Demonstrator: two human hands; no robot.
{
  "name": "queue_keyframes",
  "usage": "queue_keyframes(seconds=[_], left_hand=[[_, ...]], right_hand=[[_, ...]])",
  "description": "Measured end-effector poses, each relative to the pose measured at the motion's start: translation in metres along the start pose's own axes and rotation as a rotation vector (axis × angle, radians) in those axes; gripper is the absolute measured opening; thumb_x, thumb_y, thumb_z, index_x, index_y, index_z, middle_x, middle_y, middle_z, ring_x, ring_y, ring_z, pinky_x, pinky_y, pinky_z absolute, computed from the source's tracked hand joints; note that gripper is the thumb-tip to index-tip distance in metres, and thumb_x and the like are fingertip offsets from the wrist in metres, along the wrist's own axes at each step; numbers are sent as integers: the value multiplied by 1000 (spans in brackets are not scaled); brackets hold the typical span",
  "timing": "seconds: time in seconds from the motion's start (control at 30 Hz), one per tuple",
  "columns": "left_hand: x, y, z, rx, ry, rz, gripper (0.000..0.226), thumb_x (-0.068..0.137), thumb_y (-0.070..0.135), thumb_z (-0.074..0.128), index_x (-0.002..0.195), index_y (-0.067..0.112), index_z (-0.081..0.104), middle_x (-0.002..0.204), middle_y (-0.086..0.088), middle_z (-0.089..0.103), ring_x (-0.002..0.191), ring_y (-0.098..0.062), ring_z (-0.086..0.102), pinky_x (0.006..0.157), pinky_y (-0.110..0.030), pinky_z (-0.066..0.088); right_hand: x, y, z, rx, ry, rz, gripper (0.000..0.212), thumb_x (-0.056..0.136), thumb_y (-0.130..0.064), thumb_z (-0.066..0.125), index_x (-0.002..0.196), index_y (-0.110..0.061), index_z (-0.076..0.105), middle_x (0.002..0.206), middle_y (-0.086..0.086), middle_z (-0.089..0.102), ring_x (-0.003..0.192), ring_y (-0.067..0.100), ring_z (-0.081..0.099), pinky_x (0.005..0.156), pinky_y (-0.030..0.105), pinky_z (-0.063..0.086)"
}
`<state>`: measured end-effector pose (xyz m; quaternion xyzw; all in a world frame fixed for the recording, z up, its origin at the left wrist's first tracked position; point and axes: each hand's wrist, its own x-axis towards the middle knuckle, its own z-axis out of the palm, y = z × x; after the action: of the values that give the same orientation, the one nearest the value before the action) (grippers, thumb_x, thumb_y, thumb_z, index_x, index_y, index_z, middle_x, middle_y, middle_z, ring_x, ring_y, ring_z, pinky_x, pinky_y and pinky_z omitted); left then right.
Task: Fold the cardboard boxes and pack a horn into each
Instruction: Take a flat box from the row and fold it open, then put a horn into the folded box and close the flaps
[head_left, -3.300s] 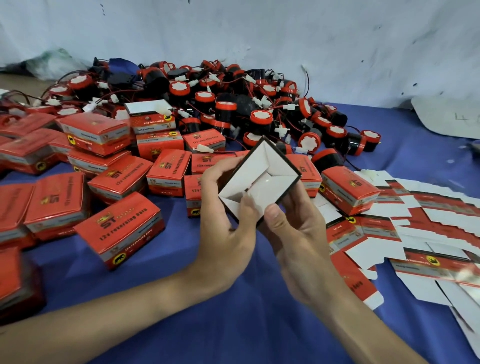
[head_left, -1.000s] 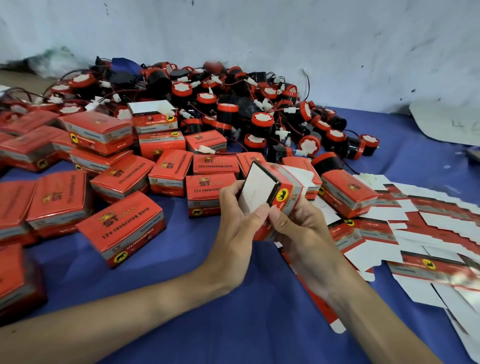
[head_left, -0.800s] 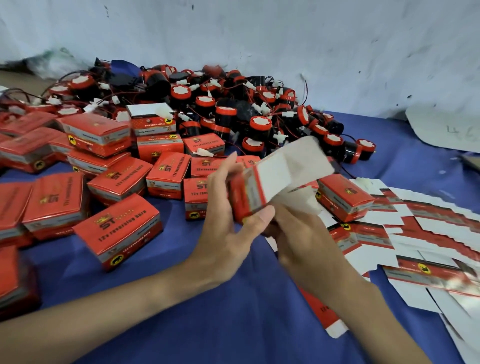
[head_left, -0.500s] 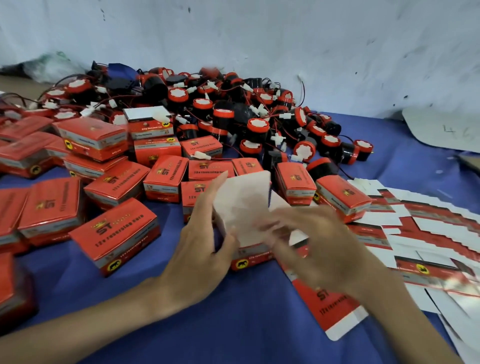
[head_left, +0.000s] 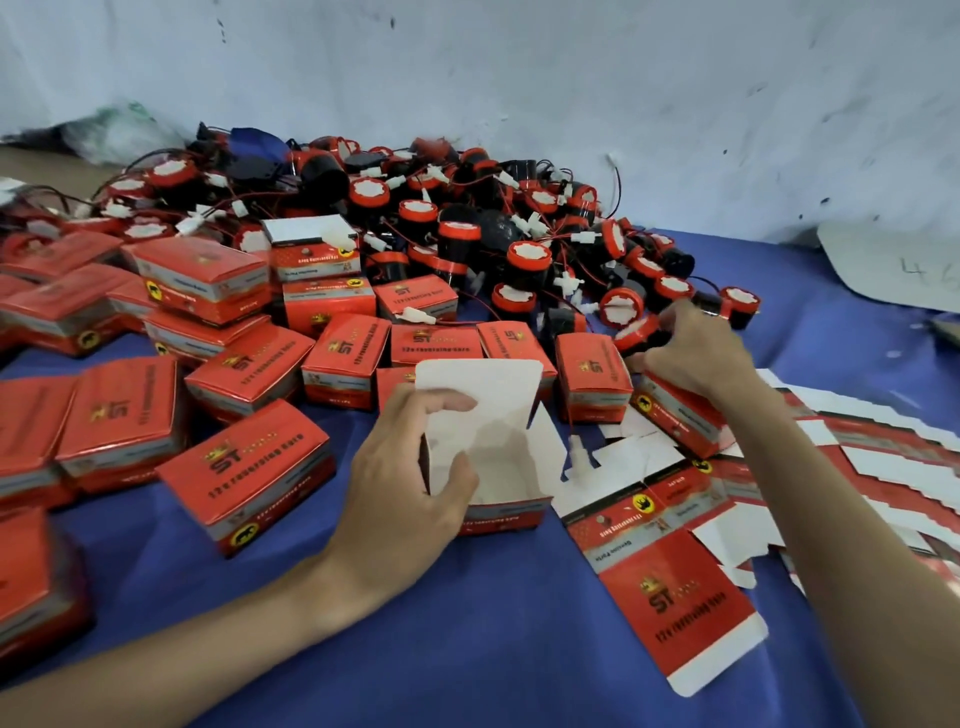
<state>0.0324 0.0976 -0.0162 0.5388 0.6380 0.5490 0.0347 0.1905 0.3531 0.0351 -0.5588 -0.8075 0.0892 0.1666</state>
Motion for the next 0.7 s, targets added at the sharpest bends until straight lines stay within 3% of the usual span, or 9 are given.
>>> queue_keyframes(seconds=[0.07,0.13,0.23,0.33,0.47,0.6,0.7], left_hand=[[1,-1,-1,-15,26,-35,31,77,12,53,105,26,53,108,16,54,104,6,49,87,-6,35],[1,-1,-1,-24,18,-47,32,77,13,51,105,27,54,109,17,54,102,6,49,87,-7,36],[1,-1,0,-7,4,-45,34,78,15,51,108,29,52,109,16,53,90,-6,52,83,-14,41],[0,0,0,-4,-7,-32,35,79,16,51,111,30,51,111,17,52,86,-12,53,80,-18,43],[0,1,-1,-63,-57,5,29,86,36,49,116,37,49,111,16,51,94,-9,55,85,-23,47],[0,1,0,-113,-73,8,37,84,17,55,117,33,50,111,4,56,104,-5,55,88,-22,47],[1,1,1,-124,-77,23,38,82,18,58,119,16,52,112,-6,57,104,-19,58,88,-37,50]], right_hand=[[-14,-8,-11,142,276,-247,65,69,-30,81,121,-7,50,120,19,47,104,21,46,87,29,41],[-35,-20,-24,290,410,-467,75,66,-25,83,130,-8,47,119,19,40,106,13,40,91,17,36],[-72,-44,-28,433,357,-593,71,64,-35,79,125,-10,53,115,6,32,111,12,41,100,19,39],[-115,-69,-14,517,354,-715,70,64,-47,78,110,0,54,113,10,37,109,10,40,99,13,37],[-146,-83,13,415,419,-826,77,72,-53,69,117,6,48,118,17,43,114,19,41,101,16,33],[-154,-80,21,305,352,-884,64,87,-49,56,134,-10,35,122,2,27,117,20,34,103,31,33],[-154,-81,22,133,518,-924,66,86,-60,50,127,-8,55,121,4,38,109,23,37,98,32,26]])
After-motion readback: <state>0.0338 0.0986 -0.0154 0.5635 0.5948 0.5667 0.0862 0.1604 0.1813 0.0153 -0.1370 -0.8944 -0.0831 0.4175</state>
